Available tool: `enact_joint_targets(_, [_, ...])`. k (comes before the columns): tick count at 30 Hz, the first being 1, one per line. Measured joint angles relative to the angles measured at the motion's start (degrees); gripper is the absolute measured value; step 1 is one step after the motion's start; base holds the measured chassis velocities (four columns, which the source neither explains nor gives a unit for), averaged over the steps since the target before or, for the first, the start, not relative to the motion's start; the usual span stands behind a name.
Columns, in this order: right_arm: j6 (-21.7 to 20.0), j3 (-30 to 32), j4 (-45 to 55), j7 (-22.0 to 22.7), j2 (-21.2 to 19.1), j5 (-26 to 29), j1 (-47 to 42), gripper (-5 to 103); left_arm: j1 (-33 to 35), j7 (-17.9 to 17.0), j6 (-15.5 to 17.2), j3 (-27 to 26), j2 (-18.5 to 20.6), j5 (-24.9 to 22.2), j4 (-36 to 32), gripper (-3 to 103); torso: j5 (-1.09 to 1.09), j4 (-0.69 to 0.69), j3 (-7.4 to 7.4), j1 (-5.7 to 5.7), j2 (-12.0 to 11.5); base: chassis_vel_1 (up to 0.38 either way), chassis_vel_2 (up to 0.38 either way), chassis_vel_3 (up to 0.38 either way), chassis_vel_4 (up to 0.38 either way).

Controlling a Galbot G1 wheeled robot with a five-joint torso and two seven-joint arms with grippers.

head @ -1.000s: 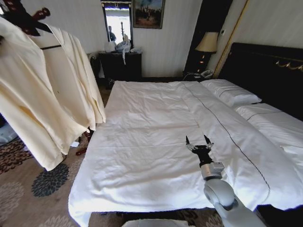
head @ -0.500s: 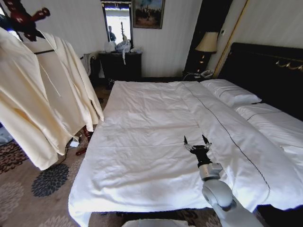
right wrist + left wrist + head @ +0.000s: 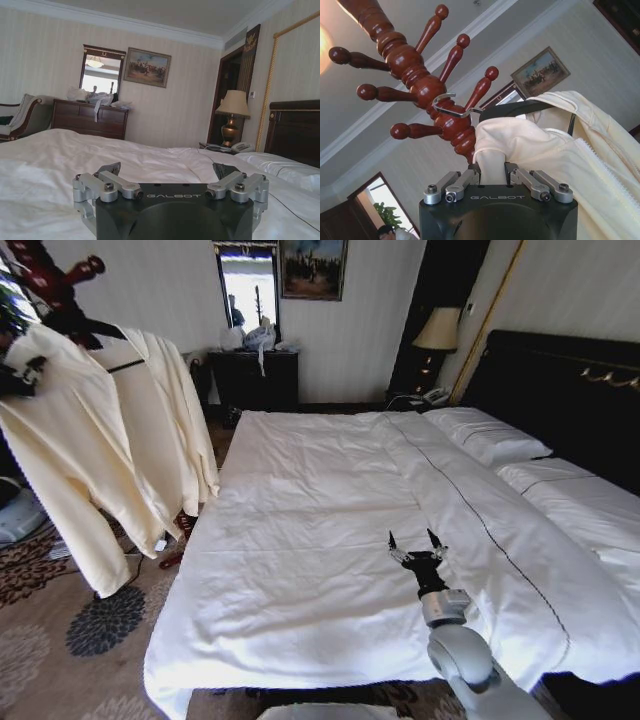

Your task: Pick up the clothes from the bed and hang them on the clothes hanger.

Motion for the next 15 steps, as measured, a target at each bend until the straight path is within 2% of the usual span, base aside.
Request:
enact_joint_targets(5, [0.0,0.1,0.0,0.0,0.7,-0.2,-0.3,100,-4.1,0.6,0.5,2.7,-2.5,1.2,1.9,21,0.00,0.03,0.00,0.00,0.0,0.000,0.000,0.000,0.000])
enact_joint_targets(7, [0.1,0.1,-0.2,-0.1,0.9,-0.4,-0.5,100,-9.9,0.4,0.9,10.2,-6.4,1.6,3.8,21,0.07,0.08,-0.02,-0.02,0.0,0.000,0.000,0.000,0.000])
enact_joint_targets(8, [0.2,0.2,-0.3,-0.1,0.9,-0.4,-0.6,100,-14.1,0.4,1.0,15.3,-8.7,1.8,5.1,21,-0.04,0.07,-0.01,-0.02,0.0,0.000,0.000,0.000,0.000])
enact_joint_targets(9, [0.2,0.2,-0.2,-0.1,0.9,-0.5,-0.6,100,-19.0,0.3,1.2,20.3,-10.9,1.5,6.2,21,-0.18,0.00,0.02,-0.01,0.0,0.000,0.000,0.000,0.000])
enact_joint_targets(10, [0.2,0.2,-0.2,-0.1,0.9,-0.5,-0.6,100,-19.0,0.3,1.2,20.3,-10.9,1.5,6.2,21,-0.18,0.00,0.02,-0.01,0.0,0.000,0.000,0.000,0.000])
enact_joint_targets(11, [0.2,0.3,-0.2,-0.1,0.9,-0.5,-0.7,100,-23.8,-0.1,1.6,24.7,-12.6,0.7,7.1,21,-0.14,-0.08,0.03,0.02,0.0,0.000,0.000,0.000,0.000])
enact_joint_targets(12, [0.2,0.7,0.0,-0.1,0.9,-0.4,-0.8,100,-28.2,-0.3,1.7,28.5,-14.2,0.0,7.9,21,0.04,-0.09,0.02,0.03,0.0,0.000,0.000,0.000,0.000])
enact_joint_targets(13, [0.2,1.1,0.1,-0.1,0.8,-0.3,-0.9,100,-31.1,-0.3,1.6,30.7,-15.3,0.2,8.5,21,0.10,-0.10,0.02,0.03,0.0,0.000,0.000,0.000,0.000])
enact_joint_targets(15, [0.2,1.7,0.2,-0.1,0.8,-0.2,-1.3,100,-33.3,-0.3,1.4,32.1,-16.2,0.8,8.8,21,0.08,-0.10,0.02,0.03,0.0,0.000,0.000,0.000,0.000])
